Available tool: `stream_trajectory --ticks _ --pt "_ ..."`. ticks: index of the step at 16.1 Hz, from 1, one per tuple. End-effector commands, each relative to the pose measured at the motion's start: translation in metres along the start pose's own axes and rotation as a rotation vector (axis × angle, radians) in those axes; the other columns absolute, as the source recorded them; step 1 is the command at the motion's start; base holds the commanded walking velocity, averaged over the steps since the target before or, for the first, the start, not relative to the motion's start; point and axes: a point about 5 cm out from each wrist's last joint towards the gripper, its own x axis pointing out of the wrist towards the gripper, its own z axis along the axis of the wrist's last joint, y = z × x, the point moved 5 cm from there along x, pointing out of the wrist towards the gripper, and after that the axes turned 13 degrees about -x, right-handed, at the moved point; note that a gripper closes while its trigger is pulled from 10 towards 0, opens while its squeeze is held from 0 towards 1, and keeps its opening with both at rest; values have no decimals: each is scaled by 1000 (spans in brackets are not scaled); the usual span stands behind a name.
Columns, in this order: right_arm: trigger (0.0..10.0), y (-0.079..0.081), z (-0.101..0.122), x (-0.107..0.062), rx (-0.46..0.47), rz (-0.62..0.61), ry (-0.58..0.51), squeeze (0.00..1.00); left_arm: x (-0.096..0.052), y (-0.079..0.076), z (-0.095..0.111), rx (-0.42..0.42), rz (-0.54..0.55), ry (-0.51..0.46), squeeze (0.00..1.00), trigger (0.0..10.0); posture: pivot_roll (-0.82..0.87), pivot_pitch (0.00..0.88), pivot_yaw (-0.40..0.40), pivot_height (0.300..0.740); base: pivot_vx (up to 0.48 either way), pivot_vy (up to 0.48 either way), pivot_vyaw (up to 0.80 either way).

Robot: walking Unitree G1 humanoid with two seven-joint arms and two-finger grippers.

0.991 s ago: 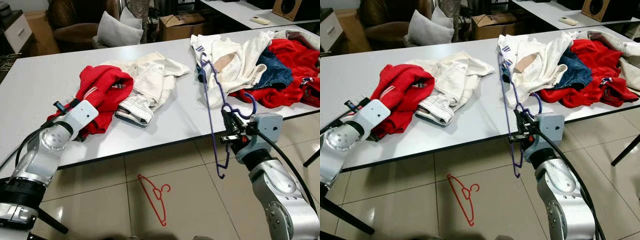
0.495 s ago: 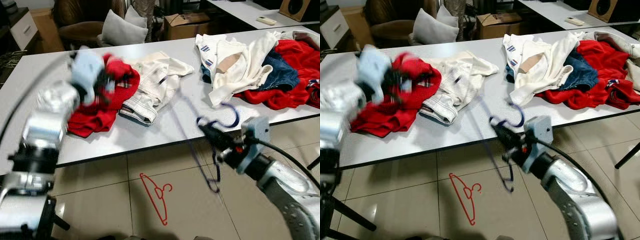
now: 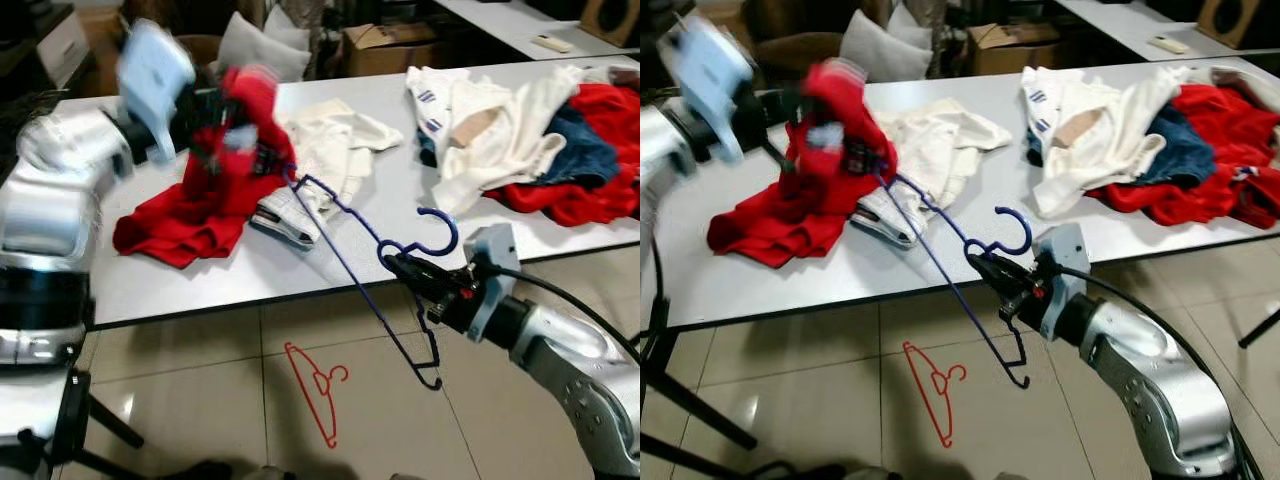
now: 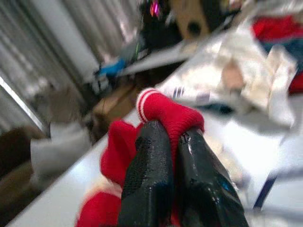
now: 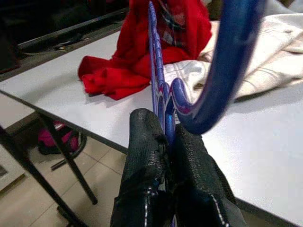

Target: Hang hanger

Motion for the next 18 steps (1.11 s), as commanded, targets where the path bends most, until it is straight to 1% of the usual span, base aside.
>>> stream_trajectory --ticks 1,2,3,4,5,6,7,8,9,10,11,12,13,14,15,16,18 --pt "0 6 4 2 -2 50 -10 0 -3 2 15 26 5 -41 0 0 -186 0 34 710 0 0 0" --pt "0 12 8 3 -13 94 -21 0 -2 17 31 74 124 -118 0 0 -188 0 37 710 0 0 0" --pt "0 12 9 3 -16 94 -29 0 -1 19 37 134 143 -132 0 0 -188 0 37 710 0 0 0" --pt "0 12 14 3 -16 98 -49 0 -1 16 38 295 131 -100 0 0 -190 0 40 710 0 0 0" --pt "0 14 19 2 -11 109 -75 0 1 16 33 558 136 -18 0 0 -191 0 41 710 0 0 0" --pt "0 14 21 1 -11 114 -82 0 2 16 30 640 132 8 0 0 -191 0 41 710 0 0 0" --pt "0 13 23 0 -14 102 -89 0 0 23 34 676 179 -15 0 0 -207 0 56 710 0 0 0" --pt "0 12 23 -1 -13 89 -93 0 -1 26 41 687 211 -46 0 0 -207 0 59 710 0 0 0" --pt "0 3 28 -4 -7 35 -115 0 -8 37 82 714 343 -219 0 0 -208 0 62 710 0 0 0" --pt "0 1 29 -4 -8 19 -118 0 -11 39 94 710 370 -276 0 0 -208 0 64 710 0 0 0" --pt "0 -5 30 -3 -15 -9 -122 0 -14 41 111 698 386 -356 0 0 -206 0 66 710 0 0 0" --pt "0 -16 35 -1 -28 -71 -145 0 -14 40 127 722 383 -407 0 0 -202 0 64 710 0 0 0" --pt "0 -21 38 0 -31 -103 -162 0 -14 39 133 748 381 -423 0 0 -196 0 64 710 0 0 0" --pt "0 -31 49 0 -18 -148 -210 0 -14 41 146 803 393 -433 0 0 -192 0 64 710 0 0 0" --pt "0 -30 50 0 -15 -144 -215 0 -16 43 152 829 407 -445 0 0 -188 0 64 710 0 0 0" --pt "0 -27 48 1 -15 -128 -210 0 -15 42 151 843 390 -430 0 0 -186 0 65 710 0 0 0" --pt "0 -18 45 3 -4 -98 -209 0 0 39 129 813 307 -354 0 0 -188 0 67 710 0 0 0"
